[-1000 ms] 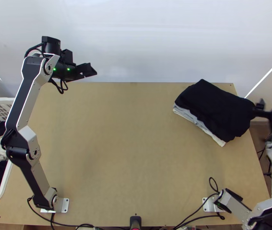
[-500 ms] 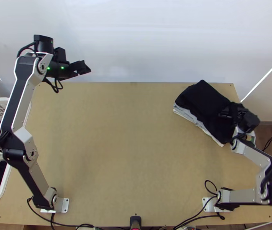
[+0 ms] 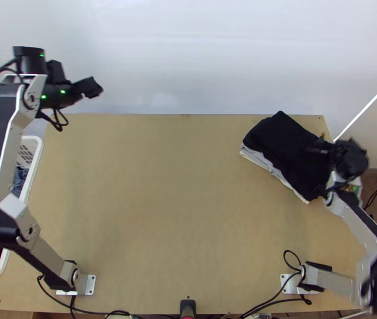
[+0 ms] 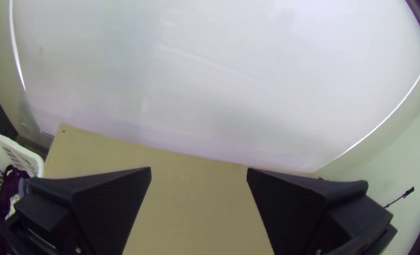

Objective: Fold the t-shirt

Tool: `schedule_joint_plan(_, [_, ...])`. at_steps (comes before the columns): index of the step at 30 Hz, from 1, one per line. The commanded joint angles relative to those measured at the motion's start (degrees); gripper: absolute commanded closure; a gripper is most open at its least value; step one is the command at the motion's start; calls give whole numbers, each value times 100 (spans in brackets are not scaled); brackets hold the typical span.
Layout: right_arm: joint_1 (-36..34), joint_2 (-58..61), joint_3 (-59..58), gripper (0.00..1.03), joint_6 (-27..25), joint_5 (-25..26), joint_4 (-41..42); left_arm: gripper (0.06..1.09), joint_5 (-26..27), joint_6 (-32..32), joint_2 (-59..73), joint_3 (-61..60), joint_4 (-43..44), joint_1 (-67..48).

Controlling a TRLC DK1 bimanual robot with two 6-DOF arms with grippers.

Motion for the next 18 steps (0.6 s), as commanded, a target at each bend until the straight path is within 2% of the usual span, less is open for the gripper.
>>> schedule_joint_plan(1, [360, -1610, 1340, 4, -134, 40, -1640, 10, -880, 137, -888, -521, 756, 113])
schedule_joint_plan(5, [887, -2647, 1138, 4, -617, 22, -462, 10, -1012, 286, -2022, -1874, 2022, 430])
schedule_joint_plan(8, [1432, -3209, 1165, 4, -978, 31, -313, 10, -1065, 356, -2945, -3061, 2997, 790])
schedule_joint_plan(11, [1775, -3763, 892, 4, -1004, -4, -313, 10, -1583, 541, -3789, -4142, 3850, 922])
schedule_joint_plan(15, [1898, -4422, 22, 4, -1013, -444, 294, 10, -1636, 769, -4483, -5091, 4492, 1361])
schedule_joint_plan(18, [2056, -4888, -505, 4, -951, -769, 522, 10, -1759, 1016, -4958, -5926, 5599, 1651])
